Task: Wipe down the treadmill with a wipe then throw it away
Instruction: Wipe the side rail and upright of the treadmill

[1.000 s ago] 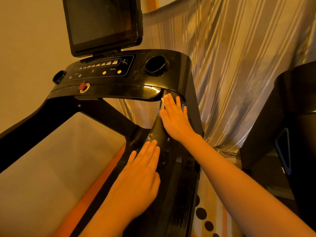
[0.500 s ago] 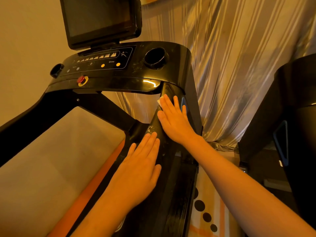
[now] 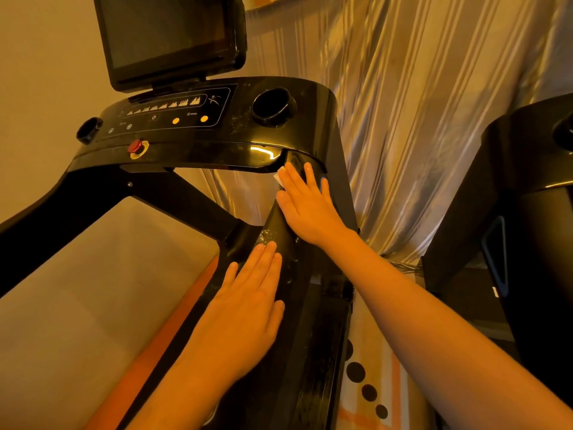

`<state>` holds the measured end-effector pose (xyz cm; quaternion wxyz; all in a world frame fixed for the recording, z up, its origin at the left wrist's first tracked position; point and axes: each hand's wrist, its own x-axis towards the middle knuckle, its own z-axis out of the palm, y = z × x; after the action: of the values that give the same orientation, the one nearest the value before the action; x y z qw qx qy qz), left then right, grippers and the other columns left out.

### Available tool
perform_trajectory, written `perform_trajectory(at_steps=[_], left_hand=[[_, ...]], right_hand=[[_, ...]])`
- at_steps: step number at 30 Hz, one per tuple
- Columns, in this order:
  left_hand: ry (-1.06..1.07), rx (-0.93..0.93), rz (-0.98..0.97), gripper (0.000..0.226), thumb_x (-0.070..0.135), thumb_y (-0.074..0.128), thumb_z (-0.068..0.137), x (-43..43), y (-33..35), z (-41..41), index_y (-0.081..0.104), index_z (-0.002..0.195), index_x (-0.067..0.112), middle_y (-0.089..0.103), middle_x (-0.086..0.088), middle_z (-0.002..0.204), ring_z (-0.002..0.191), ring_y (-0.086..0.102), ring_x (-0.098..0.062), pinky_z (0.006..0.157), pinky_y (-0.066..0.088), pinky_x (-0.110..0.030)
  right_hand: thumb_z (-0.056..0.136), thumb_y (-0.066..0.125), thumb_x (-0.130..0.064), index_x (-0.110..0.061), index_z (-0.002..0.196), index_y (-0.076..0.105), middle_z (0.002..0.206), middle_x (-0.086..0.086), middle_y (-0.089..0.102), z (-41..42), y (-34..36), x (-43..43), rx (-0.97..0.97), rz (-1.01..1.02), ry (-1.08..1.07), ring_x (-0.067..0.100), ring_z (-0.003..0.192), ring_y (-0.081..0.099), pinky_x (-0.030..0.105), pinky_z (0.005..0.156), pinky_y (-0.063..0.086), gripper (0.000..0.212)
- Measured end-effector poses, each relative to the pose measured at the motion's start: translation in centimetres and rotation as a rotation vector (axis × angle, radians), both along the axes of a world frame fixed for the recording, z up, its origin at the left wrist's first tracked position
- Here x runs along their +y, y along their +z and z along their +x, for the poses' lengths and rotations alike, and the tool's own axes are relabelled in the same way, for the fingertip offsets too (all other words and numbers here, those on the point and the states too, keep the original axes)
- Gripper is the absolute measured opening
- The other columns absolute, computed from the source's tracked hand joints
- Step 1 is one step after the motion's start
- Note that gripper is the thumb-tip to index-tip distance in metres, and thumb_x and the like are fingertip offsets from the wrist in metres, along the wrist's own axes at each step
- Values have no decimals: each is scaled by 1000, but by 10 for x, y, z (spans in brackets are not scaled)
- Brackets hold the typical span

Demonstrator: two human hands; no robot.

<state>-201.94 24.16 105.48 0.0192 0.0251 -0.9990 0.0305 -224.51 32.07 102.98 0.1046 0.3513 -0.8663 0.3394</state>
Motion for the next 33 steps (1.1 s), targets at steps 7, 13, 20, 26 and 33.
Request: perform_trajectory(at_steps=[7,13,20,26,33], left_hand=[[7,1,1,71,44,30,109,2,1,2,-23,155,30,-35,9,159,144,-33,-6,110,-22,-29],[20,-23,-10,71,44,29,110,2,3,1,-24,155,30,-37,10,158,144,-33,-6,115,-19,-32],[4,10,-8,71,43,29,110,1,-2,0,-26,151,31,-37,11,158,144,-34,-7,114,-20,-30],[19,30,-6,71,44,30,109,2,-1,-1,-26,151,32,-39,11,156,142,-37,-8,108,-23,-29],[-28,85,42,69,45,29,109,-4,-9,-1,-25,151,35,-41,16,153,136,-40,0,103,-27,-23]], right_hand=[[111,20,-45,-29,164,11,172,-8,-1,24,-19,8,23,-19,76,17,156,-16,44,121,-16,56],[111,21,-45,-27,165,8,172,-6,-4,12,-5,-3,-21,-69,33,19,156,-17,47,123,-13,58],[112,24,-42,-27,164,3,172,-6,-6,13,-19,10,-7,-58,71,15,155,-17,41,122,-13,58],[113,28,-36,-24,163,-4,171,-4,-13,29,-23,-6,-269,-406,51,14,155,-18,41,124,-7,60],[112,26,-35,-16,163,-7,171,4,-15,4,-7,-14,-337,-426,-80,21,157,-15,47,126,-5,63]])
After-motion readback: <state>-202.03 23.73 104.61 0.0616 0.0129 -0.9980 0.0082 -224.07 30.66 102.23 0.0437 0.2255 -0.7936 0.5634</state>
